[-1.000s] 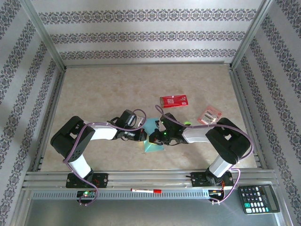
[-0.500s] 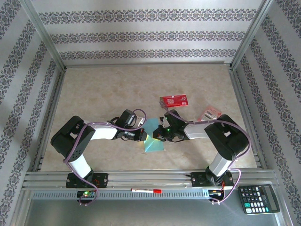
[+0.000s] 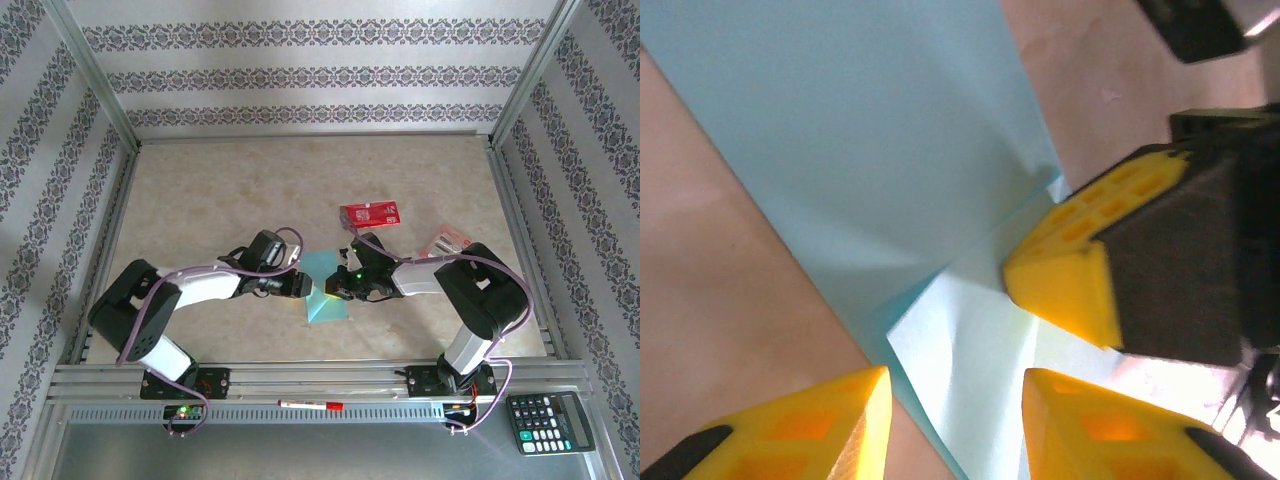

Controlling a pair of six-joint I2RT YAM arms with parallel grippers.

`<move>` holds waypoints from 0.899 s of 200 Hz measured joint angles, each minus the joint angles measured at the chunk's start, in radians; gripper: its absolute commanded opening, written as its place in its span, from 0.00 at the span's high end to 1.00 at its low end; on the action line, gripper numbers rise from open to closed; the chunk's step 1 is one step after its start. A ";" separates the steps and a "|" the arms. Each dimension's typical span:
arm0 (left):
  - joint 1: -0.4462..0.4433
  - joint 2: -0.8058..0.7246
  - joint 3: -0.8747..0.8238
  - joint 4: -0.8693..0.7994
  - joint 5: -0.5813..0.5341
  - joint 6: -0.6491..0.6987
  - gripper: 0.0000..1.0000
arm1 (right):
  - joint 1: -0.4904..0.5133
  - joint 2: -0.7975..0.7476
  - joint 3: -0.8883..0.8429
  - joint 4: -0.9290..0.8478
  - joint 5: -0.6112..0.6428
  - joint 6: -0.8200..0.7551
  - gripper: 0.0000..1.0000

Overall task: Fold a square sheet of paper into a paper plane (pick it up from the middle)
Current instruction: Fold the triangle a second time at the center of the table.

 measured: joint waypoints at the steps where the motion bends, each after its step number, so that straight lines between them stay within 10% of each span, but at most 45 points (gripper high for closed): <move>1: 0.000 -0.008 -0.003 -0.001 -0.002 -0.003 0.62 | 0.000 0.000 0.000 0.000 0.000 0.000 0.98; 57: -0.097 -0.124 -0.083 0.019 0.044 -0.097 1.00 | 0.000 0.000 0.000 0.000 0.000 0.000 0.98; 180: -0.119 0.084 -0.083 0.108 0.116 -0.117 1.00 | 0.000 0.000 0.001 0.000 -0.002 0.000 0.95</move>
